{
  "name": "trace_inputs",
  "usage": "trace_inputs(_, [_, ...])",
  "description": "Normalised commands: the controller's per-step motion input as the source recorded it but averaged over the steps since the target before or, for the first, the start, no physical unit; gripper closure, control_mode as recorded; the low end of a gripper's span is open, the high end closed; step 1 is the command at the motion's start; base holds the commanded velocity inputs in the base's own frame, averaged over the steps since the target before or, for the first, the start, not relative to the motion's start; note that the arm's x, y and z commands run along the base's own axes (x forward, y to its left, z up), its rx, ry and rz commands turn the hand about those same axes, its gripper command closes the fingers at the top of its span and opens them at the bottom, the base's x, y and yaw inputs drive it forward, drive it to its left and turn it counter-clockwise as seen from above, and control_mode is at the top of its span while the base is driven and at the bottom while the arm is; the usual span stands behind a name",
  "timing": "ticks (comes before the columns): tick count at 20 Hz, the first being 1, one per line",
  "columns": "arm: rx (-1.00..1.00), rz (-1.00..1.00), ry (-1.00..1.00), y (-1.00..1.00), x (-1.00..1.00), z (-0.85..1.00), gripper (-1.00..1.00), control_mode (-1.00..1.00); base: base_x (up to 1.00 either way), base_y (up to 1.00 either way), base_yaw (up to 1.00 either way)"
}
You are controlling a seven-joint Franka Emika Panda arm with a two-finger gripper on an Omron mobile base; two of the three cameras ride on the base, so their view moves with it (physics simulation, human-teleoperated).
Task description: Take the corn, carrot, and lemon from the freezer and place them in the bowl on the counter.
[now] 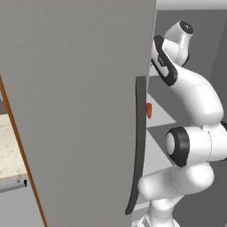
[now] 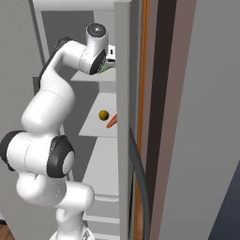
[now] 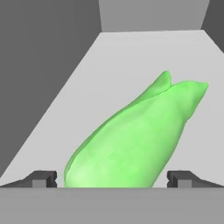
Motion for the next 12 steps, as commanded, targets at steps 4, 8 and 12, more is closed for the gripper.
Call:
trace_inputs(4, [0.00, 0.00, 0.01, 0.00, 0.00, -0.06, -1.00, -1.00, 0.00, 0.00, 0.00])
trace_inputs(8, [0.00, 0.00, 0.00, 0.00, 0.06, -0.15, -1.00, -1.00, 0.00, 0.00, 0.00])
trace_inputs(12, [0.00, 0.00, 0.00, 0.00, 0.10, -0.16, -1.00, -1.00, 0.00, 0.00, 0.00])
